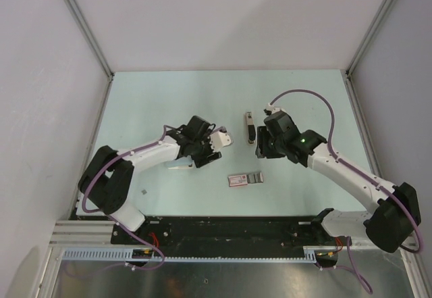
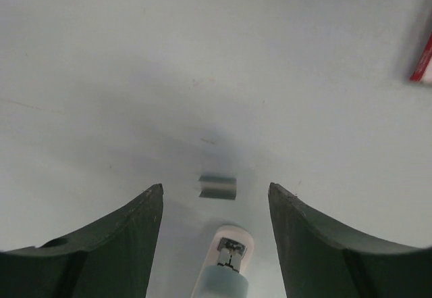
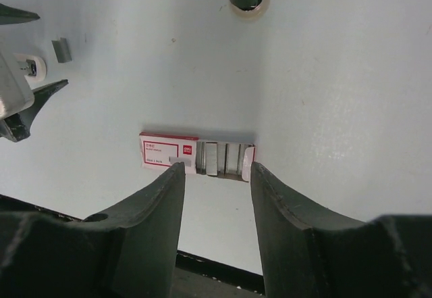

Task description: Unload the staples from the stapler

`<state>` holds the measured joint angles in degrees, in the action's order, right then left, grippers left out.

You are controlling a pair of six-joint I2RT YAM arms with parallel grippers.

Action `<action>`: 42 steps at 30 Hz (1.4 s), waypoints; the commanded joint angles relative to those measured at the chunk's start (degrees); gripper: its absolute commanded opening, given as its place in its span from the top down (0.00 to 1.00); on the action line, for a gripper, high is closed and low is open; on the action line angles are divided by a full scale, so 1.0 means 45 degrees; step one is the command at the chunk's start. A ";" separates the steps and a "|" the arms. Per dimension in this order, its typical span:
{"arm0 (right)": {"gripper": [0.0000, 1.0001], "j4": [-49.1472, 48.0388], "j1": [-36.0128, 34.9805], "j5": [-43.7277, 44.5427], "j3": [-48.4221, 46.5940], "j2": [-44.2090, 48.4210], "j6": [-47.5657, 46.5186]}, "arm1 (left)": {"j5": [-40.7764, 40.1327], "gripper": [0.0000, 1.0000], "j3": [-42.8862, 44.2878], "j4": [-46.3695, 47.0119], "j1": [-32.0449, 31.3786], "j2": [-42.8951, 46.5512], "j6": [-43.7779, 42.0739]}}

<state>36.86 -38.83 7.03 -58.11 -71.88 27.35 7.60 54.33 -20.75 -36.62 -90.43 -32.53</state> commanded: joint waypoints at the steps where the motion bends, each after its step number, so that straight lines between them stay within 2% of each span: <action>1: 0.51 0.0303 0.0268 -0.0188 -0.0396 0.0442 -0.0412 | -0.0880 0.31 0.0058 -0.0205 -0.0006 -0.0027 -0.0994; 8: 0.50 0.0202 0.0301 -0.0262 -0.0299 0.0464 -0.0483 | -0.1951 0.31 -0.0134 -0.0210 0.0012 0.0125 0.0209; 21: 0.50 0.0263 0.0330 -0.0103 -0.0241 0.0528 -0.0612 | -0.2571 0.32 -0.0833 -0.0199 0.0217 0.0589 -0.0664; 31: 0.50 0.0301 0.0330 -0.0002 -0.0227 0.0553 -0.0605 | -0.2072 0.32 0.0054 -0.0171 0.0071 -0.0565 -0.0303; 42: 0.50 0.0291 0.0351 0.0097 -0.0133 0.0701 -0.0610 | -0.2735 0.31 0.0179 0.0261 -0.0041 -0.1299 -0.0497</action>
<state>38.33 -37.43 6.24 -58.11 -70.43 25.34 -3.14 53.87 -21.17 -36.45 -95.15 -34.06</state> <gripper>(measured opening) 0.497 0.691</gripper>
